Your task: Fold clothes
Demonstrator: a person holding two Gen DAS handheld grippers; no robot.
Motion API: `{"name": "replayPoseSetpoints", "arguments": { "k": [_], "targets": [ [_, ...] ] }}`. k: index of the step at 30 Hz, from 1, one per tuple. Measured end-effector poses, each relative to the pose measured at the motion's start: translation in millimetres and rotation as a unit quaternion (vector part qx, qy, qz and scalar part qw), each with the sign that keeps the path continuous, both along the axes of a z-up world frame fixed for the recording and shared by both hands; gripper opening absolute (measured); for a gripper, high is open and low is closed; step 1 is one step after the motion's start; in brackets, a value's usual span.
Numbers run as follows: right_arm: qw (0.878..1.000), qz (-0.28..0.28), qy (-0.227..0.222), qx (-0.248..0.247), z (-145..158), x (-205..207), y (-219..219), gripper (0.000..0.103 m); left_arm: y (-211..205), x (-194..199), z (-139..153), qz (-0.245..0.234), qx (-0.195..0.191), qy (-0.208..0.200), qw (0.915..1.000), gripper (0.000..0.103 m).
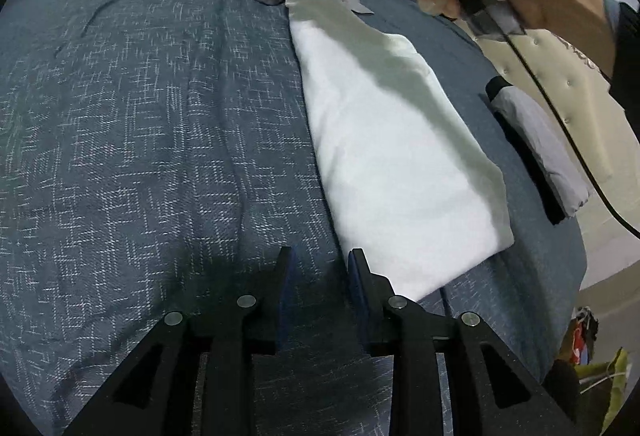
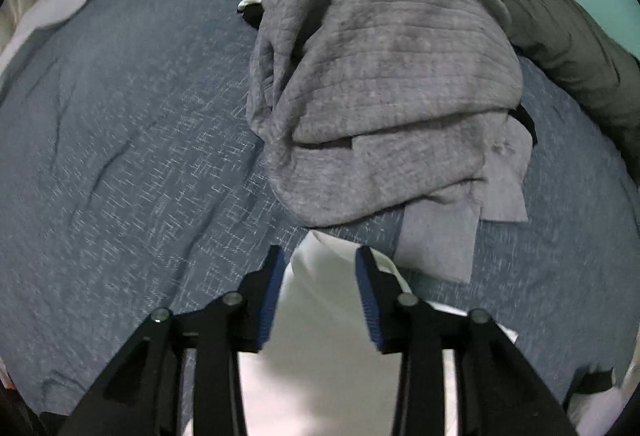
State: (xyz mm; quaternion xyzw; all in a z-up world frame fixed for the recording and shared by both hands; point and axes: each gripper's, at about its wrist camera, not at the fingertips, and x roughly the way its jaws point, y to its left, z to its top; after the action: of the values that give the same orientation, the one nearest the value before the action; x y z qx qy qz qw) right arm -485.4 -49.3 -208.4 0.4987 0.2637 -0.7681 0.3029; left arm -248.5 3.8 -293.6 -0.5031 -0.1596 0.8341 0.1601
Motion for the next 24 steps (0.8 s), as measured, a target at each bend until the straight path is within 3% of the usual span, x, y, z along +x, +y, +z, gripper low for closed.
{"name": "replayPoseSetpoints", "arguments": {
  "k": [8,9,14,24],
  "targets": [
    [0.998,0.029,0.013,0.058,-23.8,-4.9,-17.8,0.042,5.1,0.1,-5.3,-0.009,-0.003,-0.003,1.0,0.03],
    [0.997,0.033,0.014,0.064,-26.1,-4.8,-18.7,0.032,4.8,0.0,-5.6,-0.009,-0.003,-0.003,1.0,0.03],
    [0.996,0.045,0.02,0.069,-31.0,-6.6,-17.6,0.004,2.7,-0.5,-9.2,-0.004,-0.002,-0.008,1.0,0.03],
    [0.998,0.045,0.035,0.037,-20.9,-14.6,-7.8,0.001,9.2,2.3,-13.3,-0.003,-0.008,-0.01,0.9999,0.03]
  ]
}}
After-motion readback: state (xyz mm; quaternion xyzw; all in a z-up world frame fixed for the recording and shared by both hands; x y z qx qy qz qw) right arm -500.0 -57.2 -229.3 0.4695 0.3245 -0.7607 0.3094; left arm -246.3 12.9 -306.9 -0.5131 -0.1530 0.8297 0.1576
